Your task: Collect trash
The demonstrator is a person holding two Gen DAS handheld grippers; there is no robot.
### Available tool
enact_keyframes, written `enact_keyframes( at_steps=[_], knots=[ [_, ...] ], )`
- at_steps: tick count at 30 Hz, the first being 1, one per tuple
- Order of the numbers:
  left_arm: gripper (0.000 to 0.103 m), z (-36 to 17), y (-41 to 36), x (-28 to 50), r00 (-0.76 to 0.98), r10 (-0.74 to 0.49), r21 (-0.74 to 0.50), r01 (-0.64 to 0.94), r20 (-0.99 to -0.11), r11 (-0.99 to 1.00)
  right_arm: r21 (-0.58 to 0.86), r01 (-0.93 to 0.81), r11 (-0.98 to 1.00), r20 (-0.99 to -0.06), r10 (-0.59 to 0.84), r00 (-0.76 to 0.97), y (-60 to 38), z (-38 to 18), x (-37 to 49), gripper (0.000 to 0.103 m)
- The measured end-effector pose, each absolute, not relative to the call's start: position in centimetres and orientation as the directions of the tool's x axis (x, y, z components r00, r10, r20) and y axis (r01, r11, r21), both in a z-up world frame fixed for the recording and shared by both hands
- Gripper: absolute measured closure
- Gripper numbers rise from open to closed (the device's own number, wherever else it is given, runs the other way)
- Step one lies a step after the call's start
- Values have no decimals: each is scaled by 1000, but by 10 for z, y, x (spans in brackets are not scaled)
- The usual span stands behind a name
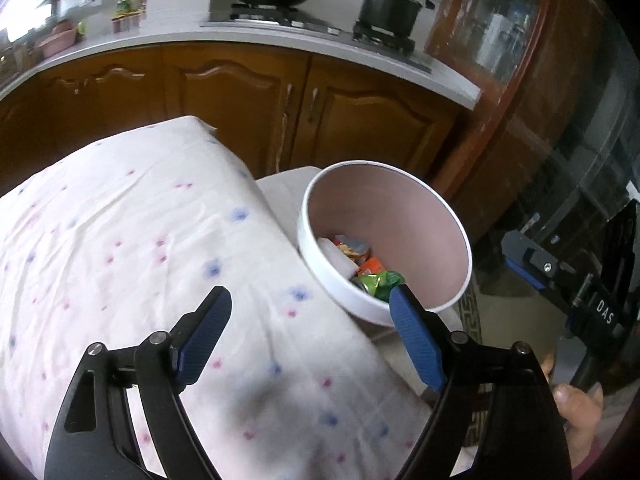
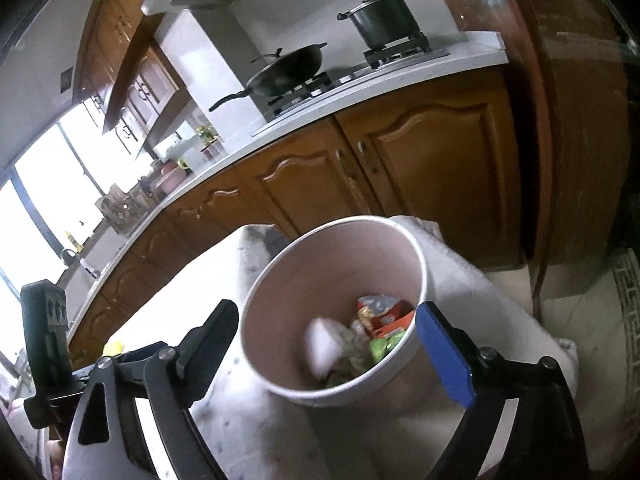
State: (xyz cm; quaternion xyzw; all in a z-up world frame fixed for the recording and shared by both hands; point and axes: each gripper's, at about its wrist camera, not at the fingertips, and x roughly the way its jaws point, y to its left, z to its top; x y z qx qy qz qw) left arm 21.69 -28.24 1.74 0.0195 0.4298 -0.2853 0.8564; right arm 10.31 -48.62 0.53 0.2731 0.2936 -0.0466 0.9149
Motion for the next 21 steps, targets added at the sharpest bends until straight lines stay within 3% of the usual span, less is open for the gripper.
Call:
enact_keyframes(
  at_steps=[13,21],
  knots=[
    [19,29,-202,169,546,-489,-287,416,-680,863,519,185,834,-485,109,868,-433,19,65,7],
    [12,20,-158,142,592,-468,-317,347,-655,883,500,139,855,-456,123,881,-394,20,44,4]
  ],
)
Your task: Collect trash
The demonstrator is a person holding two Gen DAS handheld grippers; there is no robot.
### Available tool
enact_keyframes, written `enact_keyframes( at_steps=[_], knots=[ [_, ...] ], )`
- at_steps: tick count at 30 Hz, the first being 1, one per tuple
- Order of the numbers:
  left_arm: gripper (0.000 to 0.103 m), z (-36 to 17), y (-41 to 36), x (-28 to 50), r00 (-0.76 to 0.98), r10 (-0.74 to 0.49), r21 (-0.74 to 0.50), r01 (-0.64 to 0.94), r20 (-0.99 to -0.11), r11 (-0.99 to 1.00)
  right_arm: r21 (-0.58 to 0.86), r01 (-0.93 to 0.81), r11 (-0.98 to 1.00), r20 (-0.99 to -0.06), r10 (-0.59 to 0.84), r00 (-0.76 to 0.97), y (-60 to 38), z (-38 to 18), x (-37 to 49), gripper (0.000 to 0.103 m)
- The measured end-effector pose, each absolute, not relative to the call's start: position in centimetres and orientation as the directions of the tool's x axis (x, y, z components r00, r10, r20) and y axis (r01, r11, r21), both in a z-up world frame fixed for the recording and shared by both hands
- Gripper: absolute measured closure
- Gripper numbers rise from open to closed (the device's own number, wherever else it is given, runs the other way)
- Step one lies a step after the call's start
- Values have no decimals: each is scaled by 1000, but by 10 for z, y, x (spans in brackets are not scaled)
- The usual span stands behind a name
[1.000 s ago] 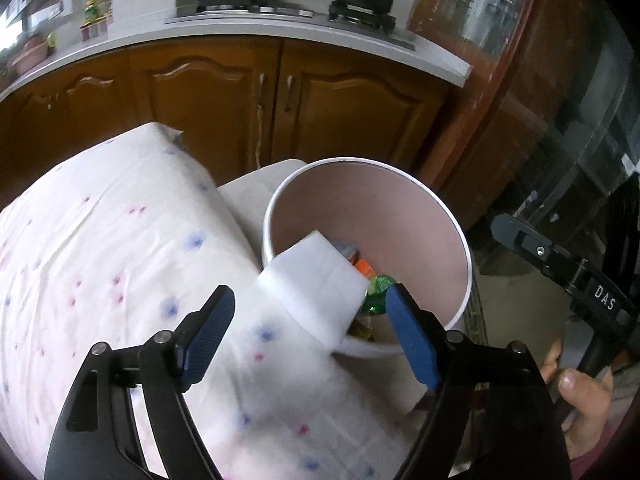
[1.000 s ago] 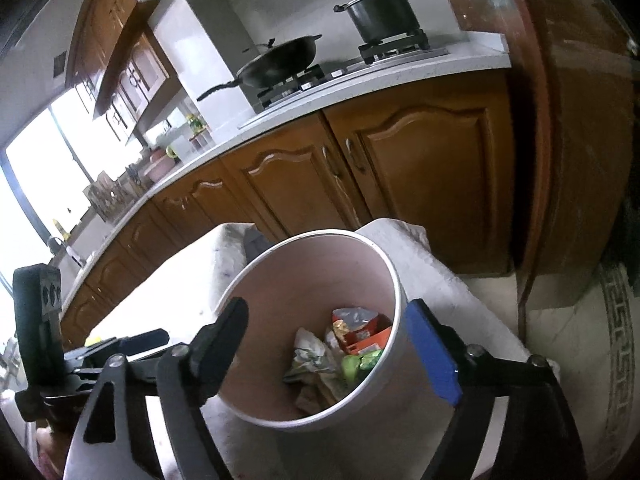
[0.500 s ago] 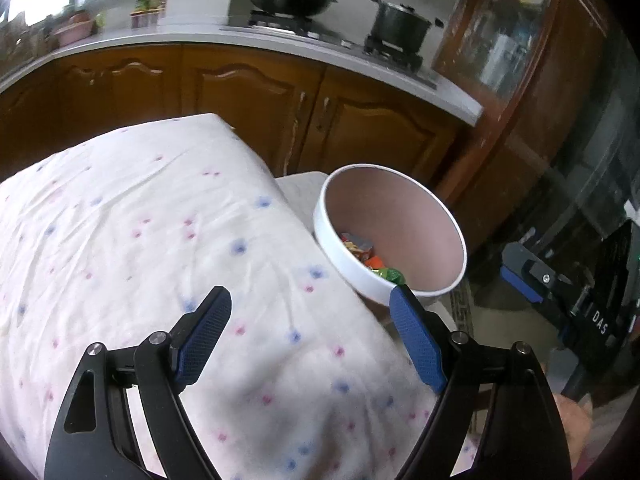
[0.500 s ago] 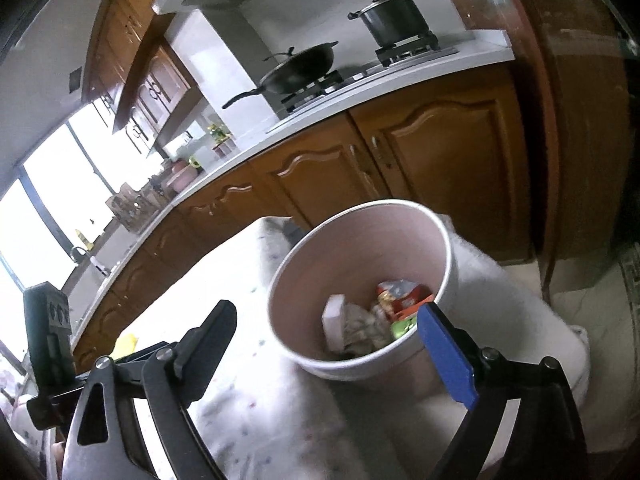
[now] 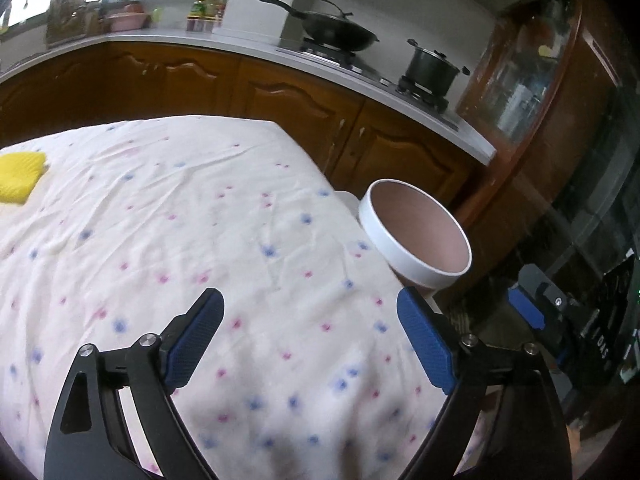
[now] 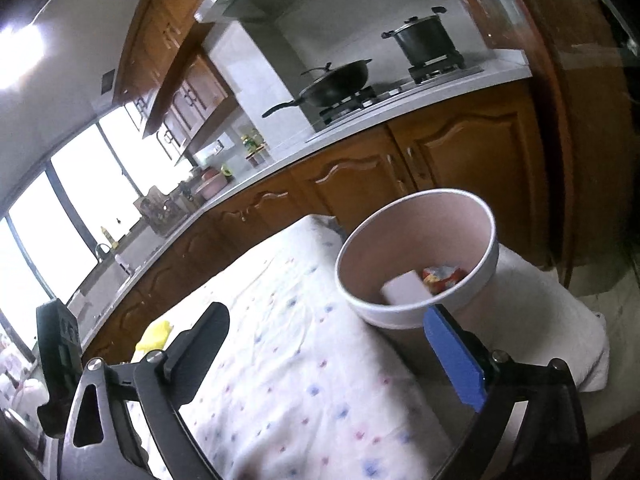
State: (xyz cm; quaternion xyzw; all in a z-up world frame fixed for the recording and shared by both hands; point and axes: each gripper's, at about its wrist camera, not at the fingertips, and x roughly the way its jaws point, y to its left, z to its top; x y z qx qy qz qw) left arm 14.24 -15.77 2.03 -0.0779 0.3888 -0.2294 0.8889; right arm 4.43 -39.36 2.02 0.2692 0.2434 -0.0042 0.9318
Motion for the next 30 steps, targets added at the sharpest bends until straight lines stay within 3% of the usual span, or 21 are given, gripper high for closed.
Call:
enact_keyframes(
  at_steps=[13,20,22,25,28,30],
  knots=[
    [9,14,-109,83,710,-412,-278,305,-571,911,451,122,884,-430,95,898,-346,6,4,2],
    [7,33,-90,49,806,-361,-243,275,-470,930,321,107,941,-402,33,915,-319,26,-14,2],
    [0,46,-84,39,845,-336,-226,262,-417,938,262,95,960,-365,7,931,-311,41,-19,1],
    [0,57,-81,26,890,-283,-178,232,-358,956,165,87,982,-281,-38,959,-294,60,-34,0],
    [0,53,-85,22,897,-253,-124,223,-363,967,102,80,992,-183,-61,981,-280,73,-49,0],
    [0,46,-88,20,897,-235,-90,217,-374,972,73,81,994,-164,-68,984,-275,70,-50,0]
  ],
)
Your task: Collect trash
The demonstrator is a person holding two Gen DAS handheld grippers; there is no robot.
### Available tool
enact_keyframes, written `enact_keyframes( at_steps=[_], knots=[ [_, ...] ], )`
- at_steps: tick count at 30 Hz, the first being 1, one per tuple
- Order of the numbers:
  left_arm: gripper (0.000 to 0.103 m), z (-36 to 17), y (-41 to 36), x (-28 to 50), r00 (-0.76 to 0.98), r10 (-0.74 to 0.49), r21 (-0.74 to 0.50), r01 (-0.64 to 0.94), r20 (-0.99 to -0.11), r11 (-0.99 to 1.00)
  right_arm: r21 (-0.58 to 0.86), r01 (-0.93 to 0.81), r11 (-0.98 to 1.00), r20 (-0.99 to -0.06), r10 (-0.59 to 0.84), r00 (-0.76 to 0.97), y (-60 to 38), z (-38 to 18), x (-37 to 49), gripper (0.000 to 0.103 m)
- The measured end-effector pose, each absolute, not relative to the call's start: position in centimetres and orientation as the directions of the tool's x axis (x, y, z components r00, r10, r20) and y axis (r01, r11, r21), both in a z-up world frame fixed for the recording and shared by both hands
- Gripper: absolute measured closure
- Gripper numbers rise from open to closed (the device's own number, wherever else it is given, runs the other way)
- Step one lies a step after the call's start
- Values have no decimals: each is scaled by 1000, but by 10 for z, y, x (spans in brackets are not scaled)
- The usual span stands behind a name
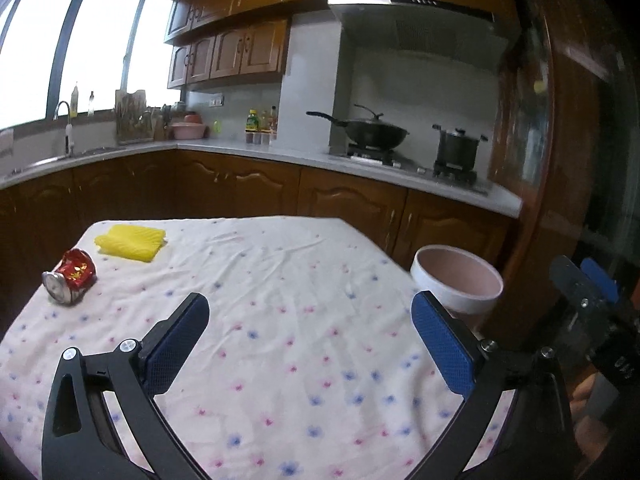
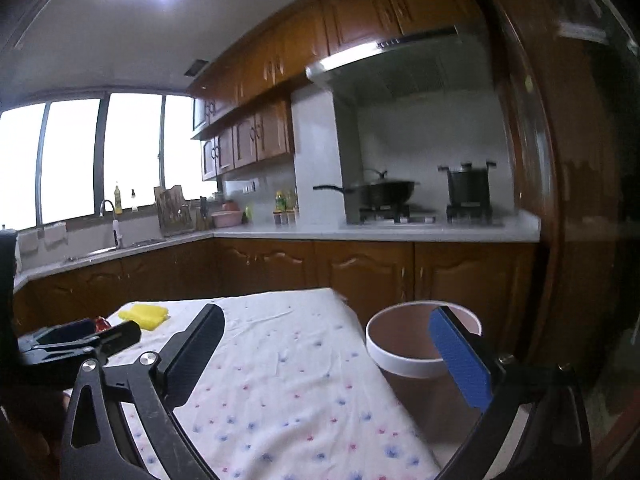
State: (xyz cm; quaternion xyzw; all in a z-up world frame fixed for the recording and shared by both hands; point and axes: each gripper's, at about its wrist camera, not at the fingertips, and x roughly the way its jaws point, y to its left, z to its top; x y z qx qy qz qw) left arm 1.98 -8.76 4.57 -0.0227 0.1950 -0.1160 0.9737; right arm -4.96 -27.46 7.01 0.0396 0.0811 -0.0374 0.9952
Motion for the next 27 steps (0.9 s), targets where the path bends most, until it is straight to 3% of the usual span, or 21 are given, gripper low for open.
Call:
enact_keyframes(
  at_steps=[7,27],
  knots=[
    [0,21,-80,14,894,-182,-70,169,-409,983,112,69,991,-245,-40,969,-273,33,-40,0],
    [0,3,-54,4,904,-89,-50,75,-417,996,131,20,991,-304,21,953,-261,5,-36,0]
  ],
)
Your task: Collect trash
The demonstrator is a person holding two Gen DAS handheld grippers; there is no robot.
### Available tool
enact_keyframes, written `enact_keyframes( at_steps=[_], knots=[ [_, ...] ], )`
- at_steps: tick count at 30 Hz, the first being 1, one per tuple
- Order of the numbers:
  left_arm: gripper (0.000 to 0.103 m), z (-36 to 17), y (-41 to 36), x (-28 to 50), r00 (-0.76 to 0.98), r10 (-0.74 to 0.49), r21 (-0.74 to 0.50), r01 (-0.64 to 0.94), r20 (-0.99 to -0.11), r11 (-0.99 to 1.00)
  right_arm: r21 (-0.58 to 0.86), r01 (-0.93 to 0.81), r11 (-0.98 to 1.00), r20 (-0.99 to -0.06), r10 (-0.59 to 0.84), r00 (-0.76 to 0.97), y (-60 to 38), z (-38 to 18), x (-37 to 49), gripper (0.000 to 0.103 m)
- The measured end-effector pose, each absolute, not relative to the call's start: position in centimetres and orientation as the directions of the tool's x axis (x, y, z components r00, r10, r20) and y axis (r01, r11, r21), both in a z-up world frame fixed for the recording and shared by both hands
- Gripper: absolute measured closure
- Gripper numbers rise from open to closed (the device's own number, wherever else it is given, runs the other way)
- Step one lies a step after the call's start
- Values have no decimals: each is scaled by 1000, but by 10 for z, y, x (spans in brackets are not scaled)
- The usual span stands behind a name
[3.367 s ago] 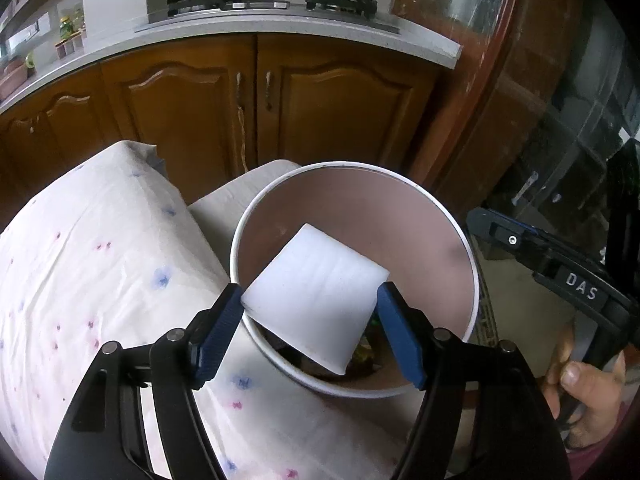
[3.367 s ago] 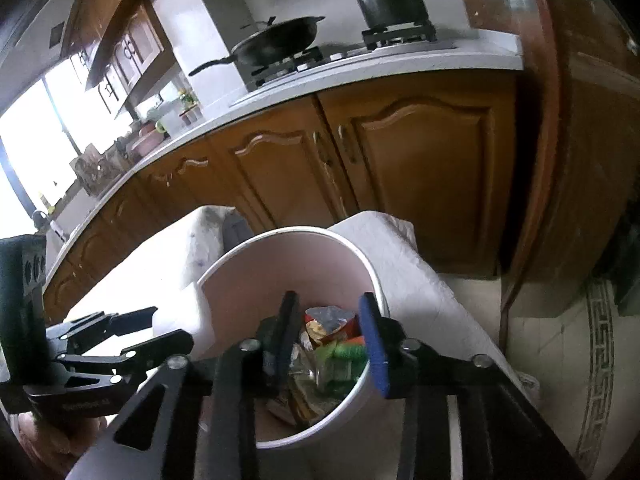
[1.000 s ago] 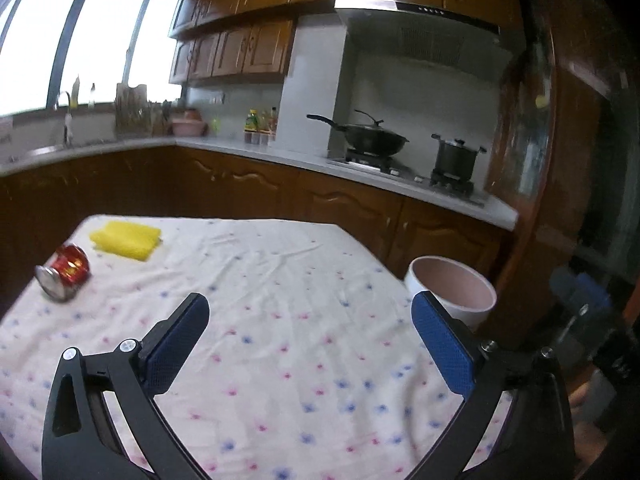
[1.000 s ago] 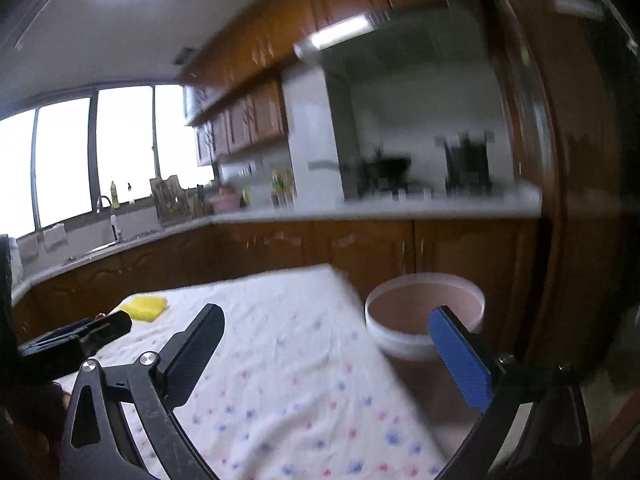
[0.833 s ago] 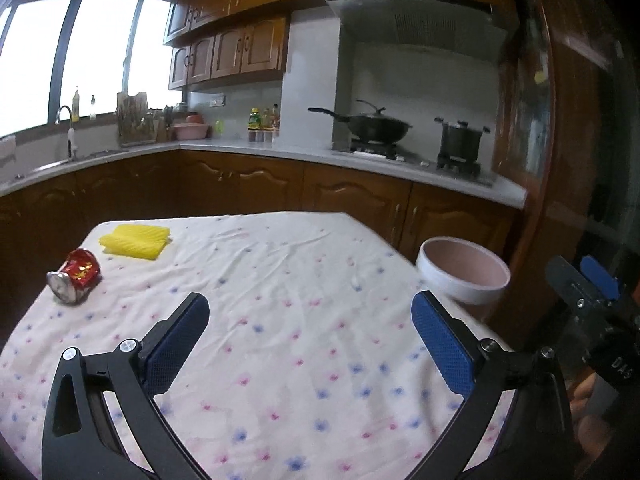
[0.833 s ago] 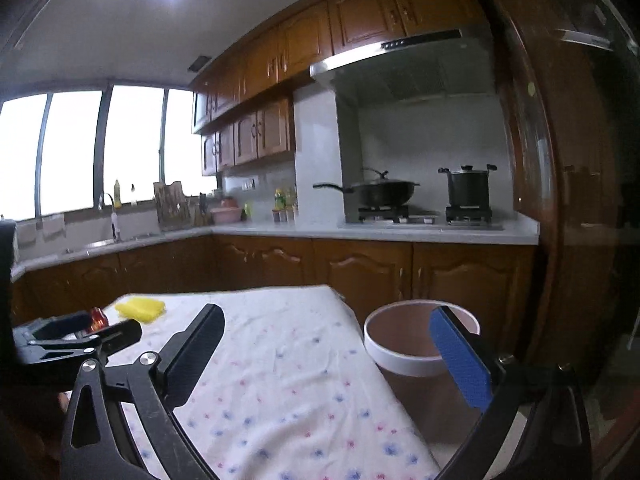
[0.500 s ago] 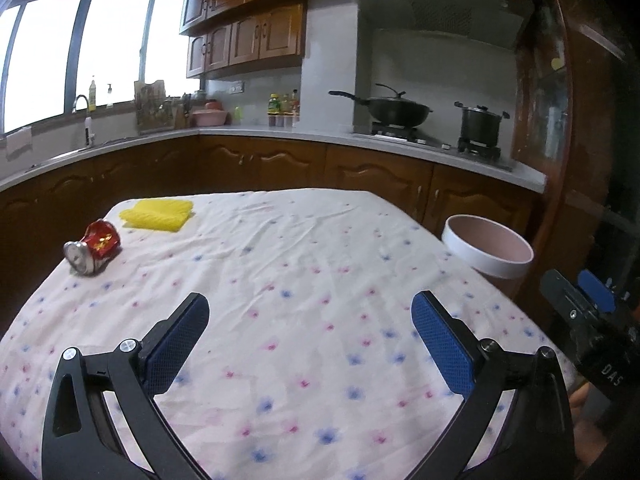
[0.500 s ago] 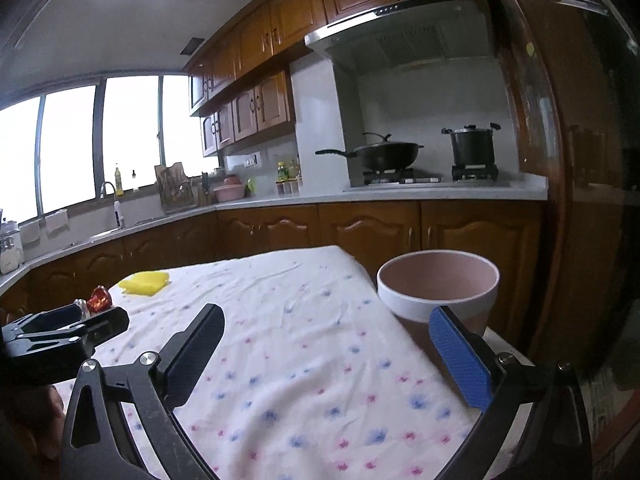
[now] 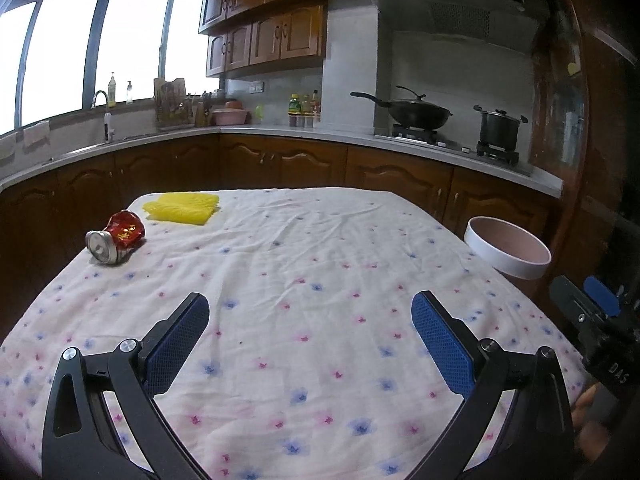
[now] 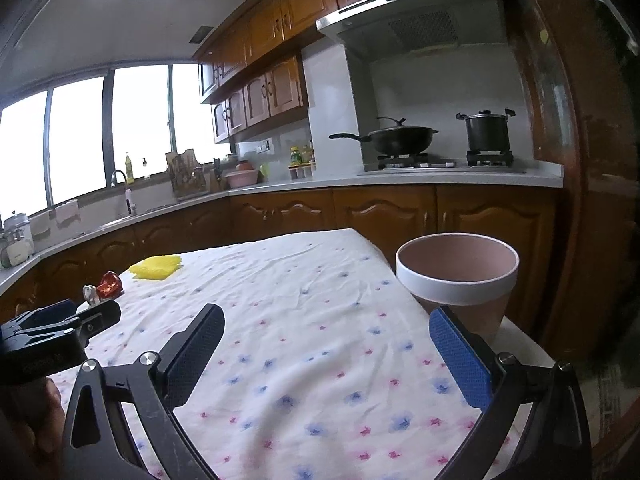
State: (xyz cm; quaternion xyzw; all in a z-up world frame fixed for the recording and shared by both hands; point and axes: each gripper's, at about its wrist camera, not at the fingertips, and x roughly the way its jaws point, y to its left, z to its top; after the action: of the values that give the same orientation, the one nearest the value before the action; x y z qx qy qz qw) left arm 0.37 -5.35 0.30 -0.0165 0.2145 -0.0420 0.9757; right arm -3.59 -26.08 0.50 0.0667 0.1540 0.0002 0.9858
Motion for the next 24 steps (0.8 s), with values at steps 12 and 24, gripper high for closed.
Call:
enact_keyframes(
  at_steps=[12,24],
  knots=[
    [0,6,-52,0,907,-92,-41,82,-410,996,146,-12,989,-301,56,952,-261,4,-35,0],
    [0,10,-58,0,907,-99,-17,101,-410,995,154,-18,988,-294,63,954,-263,3,-36,0]
  ],
)
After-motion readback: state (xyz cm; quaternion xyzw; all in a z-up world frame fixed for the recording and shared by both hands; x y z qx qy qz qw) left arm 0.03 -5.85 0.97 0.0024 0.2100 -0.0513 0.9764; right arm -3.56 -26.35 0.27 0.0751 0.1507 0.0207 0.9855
